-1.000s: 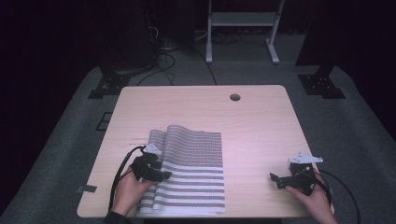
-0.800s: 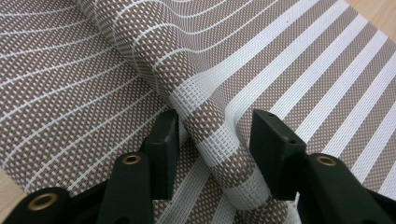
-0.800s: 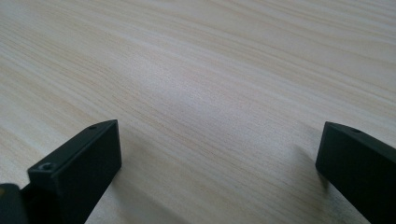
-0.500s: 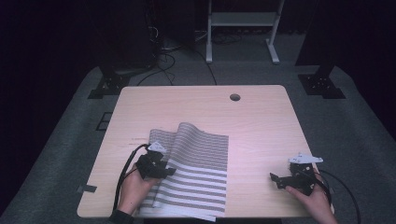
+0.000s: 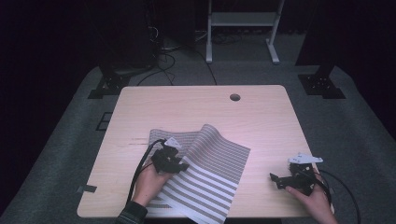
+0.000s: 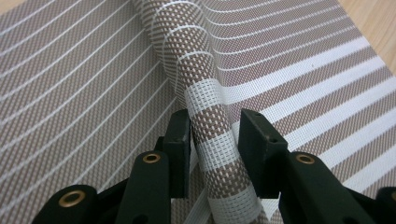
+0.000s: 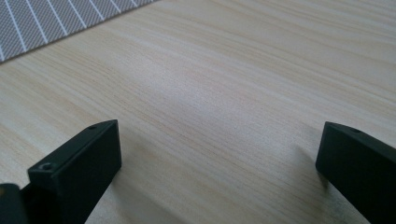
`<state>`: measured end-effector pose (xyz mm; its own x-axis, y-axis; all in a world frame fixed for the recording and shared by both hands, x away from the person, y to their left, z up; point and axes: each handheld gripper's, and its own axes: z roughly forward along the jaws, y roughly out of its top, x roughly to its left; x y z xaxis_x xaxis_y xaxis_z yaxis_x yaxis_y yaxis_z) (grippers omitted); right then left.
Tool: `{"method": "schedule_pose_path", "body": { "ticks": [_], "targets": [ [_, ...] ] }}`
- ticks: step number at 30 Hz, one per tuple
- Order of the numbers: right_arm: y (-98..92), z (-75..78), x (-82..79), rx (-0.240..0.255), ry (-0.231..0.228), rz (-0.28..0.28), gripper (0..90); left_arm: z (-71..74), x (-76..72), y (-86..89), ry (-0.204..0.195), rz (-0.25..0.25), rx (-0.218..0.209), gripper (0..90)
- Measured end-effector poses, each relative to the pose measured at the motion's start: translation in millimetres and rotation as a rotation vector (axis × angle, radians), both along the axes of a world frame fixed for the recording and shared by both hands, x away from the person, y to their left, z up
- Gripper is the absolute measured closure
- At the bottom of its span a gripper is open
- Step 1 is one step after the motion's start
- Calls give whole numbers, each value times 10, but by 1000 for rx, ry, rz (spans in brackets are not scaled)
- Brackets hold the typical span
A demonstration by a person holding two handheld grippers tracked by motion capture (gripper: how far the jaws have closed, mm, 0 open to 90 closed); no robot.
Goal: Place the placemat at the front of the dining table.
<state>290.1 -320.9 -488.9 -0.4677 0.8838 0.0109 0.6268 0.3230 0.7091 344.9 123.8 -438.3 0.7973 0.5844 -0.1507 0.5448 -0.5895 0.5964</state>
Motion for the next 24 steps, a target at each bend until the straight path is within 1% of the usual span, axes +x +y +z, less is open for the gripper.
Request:
{"method": "schedule_pose_path", "body": {
  "ticks": [1, 2, 5, 9, 13, 15, 17, 24],
  "targets": [
    [0, 0, 0, 0, 0, 0, 0, 2, 13, -25, -1, -6, 5, 657],
    [0, 0, 0, 0, 0, 0, 0, -5, 31, -71, -3, -9, -2, 659],
    [0, 1, 0, 0, 0, 0, 0, -20, 80, -182, -1, -26, -1, 666],
    [1, 1, -1, 0, 0, 2, 0, -12, 143, -338, -6, -50, 7, 667],
    [4, 0, -3, -1, -1, 14, 0, -22, 208, -473, -6, -69, 14, 668],
    [4, 0, -3, -1, -1, 15, 0, -31, 242, -502, -2, -72, 17, 668],
    [2, 0, -2, -1, -1, 19, 0, -47, 277, -528, -2, -69, 4, 668],
    [0, 0, -2, -1, -1, 23, 0, -54, 380, -601, -2, -71, -8, 677]
  ]
}}
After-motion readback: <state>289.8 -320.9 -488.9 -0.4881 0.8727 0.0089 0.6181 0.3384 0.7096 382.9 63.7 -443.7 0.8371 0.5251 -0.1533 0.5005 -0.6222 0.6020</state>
